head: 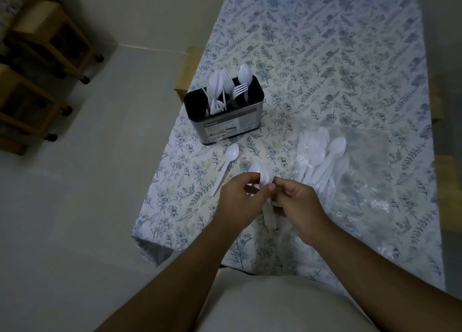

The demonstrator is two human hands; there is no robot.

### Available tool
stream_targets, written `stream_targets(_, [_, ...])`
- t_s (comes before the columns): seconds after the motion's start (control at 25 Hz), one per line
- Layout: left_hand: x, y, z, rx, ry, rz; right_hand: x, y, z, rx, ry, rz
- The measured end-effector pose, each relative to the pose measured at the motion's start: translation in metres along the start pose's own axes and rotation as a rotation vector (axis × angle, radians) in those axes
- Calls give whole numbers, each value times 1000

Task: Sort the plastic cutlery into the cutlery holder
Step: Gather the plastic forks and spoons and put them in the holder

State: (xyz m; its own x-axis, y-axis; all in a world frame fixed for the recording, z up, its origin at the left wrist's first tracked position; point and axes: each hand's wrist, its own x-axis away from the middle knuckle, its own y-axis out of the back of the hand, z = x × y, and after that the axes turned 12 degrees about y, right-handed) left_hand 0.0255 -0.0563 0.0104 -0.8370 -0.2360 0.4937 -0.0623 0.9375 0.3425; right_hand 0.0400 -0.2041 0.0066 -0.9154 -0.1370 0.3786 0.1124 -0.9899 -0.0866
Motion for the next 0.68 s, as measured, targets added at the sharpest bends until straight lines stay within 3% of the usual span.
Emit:
stream_targets(0.36, [-4,21,-11,-16,-197,-90,-10,-17,23,7,96,-1])
stream_targets(0.52, [-12,44,-44,16,-241,-96,-27,-31,53,68,241,75])
stream_targets(0.68, [-34,76,-108,-114,-426,-185,-62,-48,121,163,470,55])
